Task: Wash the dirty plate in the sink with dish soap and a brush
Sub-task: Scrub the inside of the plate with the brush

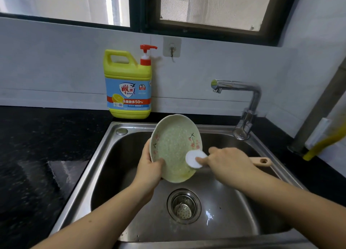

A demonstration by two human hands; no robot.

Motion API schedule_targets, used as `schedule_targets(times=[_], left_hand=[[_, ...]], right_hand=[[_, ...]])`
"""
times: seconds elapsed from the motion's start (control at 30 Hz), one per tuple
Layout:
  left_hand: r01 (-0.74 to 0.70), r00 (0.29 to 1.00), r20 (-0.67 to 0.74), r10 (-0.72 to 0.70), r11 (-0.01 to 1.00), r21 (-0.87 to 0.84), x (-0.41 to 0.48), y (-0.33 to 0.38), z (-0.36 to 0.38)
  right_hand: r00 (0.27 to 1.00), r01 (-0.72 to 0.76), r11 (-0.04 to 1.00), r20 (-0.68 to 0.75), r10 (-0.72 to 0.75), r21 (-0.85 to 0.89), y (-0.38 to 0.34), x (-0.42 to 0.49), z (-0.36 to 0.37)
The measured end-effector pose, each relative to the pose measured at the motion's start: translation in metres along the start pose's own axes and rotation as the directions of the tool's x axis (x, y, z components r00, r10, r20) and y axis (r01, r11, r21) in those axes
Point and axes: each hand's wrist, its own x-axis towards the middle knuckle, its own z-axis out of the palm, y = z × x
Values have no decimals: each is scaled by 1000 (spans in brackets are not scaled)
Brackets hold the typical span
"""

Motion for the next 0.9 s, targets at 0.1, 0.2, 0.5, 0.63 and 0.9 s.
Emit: schedule_targets(times=[0.1,0.2,0.5,0.63,0.9], left_hand=[[1,1000,24,0,1000,-29,0,1,0],[3,1000,5,-2,999,-38,0,1,-1],[13,1000,-16,-15,993,-115,2,0,-3],[-17,1000,-7,16,987,-159,1,1,0],[87,996,10,-90,916,-391,1,10,1]], right_hand=[[984,-149,989,-97,147,-22,8,5,-4],[1000,14,1000,6,-14,-21,1,5,-4],[999,-16,998,39,14,64,-11,1,-4],[999,25,937,33,-39,348,-19,-2,-4],[992,84,953,-112,-53,291,-17,-20,5]])
